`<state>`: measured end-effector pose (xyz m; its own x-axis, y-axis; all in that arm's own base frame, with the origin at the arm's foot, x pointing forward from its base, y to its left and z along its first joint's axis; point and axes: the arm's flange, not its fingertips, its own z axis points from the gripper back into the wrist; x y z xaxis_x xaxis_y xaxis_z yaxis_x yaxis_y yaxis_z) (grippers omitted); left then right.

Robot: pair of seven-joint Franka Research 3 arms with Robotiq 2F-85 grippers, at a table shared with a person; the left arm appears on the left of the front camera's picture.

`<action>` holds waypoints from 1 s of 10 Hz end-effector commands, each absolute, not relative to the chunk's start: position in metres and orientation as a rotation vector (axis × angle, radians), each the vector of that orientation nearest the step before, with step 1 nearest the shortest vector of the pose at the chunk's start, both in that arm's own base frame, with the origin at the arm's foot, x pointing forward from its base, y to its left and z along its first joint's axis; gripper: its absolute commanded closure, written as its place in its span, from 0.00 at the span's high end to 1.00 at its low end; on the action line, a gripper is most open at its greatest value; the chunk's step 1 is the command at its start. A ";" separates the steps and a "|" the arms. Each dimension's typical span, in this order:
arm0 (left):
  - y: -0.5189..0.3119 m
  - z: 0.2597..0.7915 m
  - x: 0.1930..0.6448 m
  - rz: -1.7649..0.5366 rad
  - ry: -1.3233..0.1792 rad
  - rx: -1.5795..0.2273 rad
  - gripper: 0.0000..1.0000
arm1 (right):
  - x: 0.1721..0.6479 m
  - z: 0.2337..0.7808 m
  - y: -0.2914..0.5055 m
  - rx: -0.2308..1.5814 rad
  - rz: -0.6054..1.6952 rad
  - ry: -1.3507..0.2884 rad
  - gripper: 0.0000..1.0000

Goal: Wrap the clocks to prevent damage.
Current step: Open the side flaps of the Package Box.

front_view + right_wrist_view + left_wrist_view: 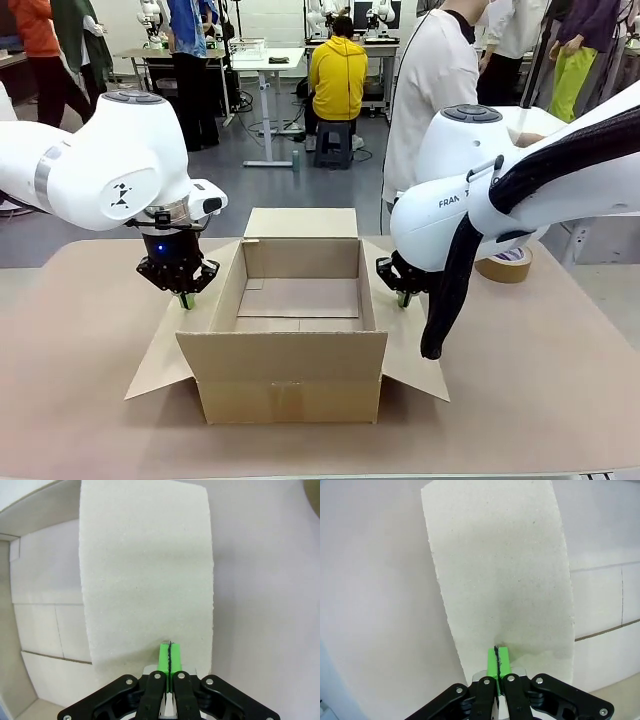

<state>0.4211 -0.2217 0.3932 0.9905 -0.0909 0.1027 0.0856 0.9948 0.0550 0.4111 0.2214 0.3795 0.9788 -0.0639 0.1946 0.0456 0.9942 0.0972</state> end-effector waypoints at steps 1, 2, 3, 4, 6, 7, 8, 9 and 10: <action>-0.222 0.390 0.420 -0.095 -0.099 0.067 0.00 | 0.412 0.377 0.223 0.091 -0.080 -0.208 0.01; -0.222 0.390 0.420 -0.095 -0.099 0.067 0.00 | 0.412 0.377 0.223 0.091 -0.080 -0.208 0.01; -0.222 0.390 0.420 -0.095 -0.099 0.067 0.00 | 0.412 0.377 0.223 0.091 -0.080 -0.208 0.01; -0.222 0.390 0.420 -0.095 -0.099 0.067 0.00 | 0.412 0.377 0.223 0.091 -0.080 -0.208 0.01; -0.222 0.390 0.420 -0.095 -0.099 0.067 0.00 | 0.412 0.377 0.223 0.091 -0.080 -0.208 0.01; -0.222 0.390 0.420 -0.095 -0.099 0.067 0.00 | 0.412 0.377 0.223 0.091 -0.080 -0.208 0.01; -0.222 0.390 0.420 -0.095 -0.099 0.067 0.00 | 0.412 0.377 0.223 0.091 -0.080 -0.208 0.01; -0.222 0.390 0.420 -0.095 -0.099 0.067 0.00 | 0.412 0.377 0.223 0.091 -0.080 -0.208 0.01; -0.222 0.390 0.420 -0.095 -0.099 0.067 0.00 | 0.412 0.377 0.223 0.091 -0.080 -0.208 0.01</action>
<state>0.4213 -0.2218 0.3915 0.9909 -0.0912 0.0991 0.0860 0.9947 0.0556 0.4115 0.2207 0.3795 0.9785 -0.0689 0.1943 0.0505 0.9939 0.0982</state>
